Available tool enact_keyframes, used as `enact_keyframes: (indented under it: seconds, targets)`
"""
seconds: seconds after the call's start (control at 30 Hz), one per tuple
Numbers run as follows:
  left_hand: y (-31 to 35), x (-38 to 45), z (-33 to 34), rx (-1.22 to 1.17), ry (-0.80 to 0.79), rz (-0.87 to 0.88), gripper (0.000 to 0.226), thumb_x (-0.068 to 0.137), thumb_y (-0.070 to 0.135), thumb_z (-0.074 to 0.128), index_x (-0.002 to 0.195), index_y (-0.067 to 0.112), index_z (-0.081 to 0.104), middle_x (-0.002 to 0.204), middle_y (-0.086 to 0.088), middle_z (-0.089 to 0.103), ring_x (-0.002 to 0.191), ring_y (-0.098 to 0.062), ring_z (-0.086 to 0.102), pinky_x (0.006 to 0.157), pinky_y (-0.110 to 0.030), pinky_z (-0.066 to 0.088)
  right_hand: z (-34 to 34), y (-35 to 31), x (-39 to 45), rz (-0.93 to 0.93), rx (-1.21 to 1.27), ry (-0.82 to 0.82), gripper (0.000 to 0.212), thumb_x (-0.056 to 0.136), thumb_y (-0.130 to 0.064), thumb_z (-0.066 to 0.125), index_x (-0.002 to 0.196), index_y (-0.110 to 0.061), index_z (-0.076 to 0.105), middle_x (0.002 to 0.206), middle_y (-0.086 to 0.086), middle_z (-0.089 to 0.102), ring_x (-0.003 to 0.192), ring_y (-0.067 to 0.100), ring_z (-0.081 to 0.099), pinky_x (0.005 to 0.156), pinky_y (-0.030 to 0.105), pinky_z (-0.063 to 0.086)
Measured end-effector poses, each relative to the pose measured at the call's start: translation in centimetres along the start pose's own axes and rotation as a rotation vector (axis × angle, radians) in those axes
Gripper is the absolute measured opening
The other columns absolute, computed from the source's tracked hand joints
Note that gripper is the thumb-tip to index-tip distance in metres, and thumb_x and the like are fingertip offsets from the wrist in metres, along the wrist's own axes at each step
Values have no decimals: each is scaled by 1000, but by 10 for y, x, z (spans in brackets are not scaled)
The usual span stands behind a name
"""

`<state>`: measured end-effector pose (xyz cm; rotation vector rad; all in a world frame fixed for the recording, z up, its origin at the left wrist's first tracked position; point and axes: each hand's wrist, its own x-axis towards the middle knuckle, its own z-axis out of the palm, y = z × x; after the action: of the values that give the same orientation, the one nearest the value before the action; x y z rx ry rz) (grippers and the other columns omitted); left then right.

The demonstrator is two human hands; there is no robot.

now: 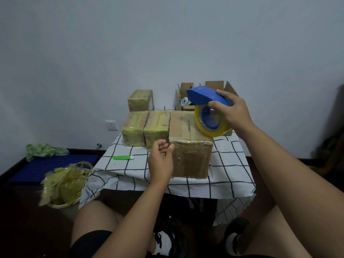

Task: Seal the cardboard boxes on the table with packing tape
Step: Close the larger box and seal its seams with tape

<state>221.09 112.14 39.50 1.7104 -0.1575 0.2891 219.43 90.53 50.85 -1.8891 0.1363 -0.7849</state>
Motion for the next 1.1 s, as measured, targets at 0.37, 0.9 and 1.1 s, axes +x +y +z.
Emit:
enact_keyframes:
  seconds: [0.37,0.9,1.1]
  targets:
    - [-10,39,-12,375,-133,531,5,91,9,65,91,10,69,104,5,46,104,-13,41,88,-38,46,-2,3,-1,16,32,1,49,87,-30,75,134,-25,60,119,-13,56,102,5,58,78,15,47]
    - [-2,32,2,411,-238,561,23,90,28,63,109,15,68,125,-4,52,121,-19,42,99,-37,37,-3,5,-1,1,20,11,51,87,-31,75,135,-24,60,119,-12,57,105,7,57,78,14,47]
    - [9,29,18,479,-229,630,10,84,7,69,80,14,64,92,4,57,97,-19,47,88,-43,38,-3,7,0,6,21,15,52,86,-31,75,135,-23,60,121,-9,58,109,10,57,79,14,47]
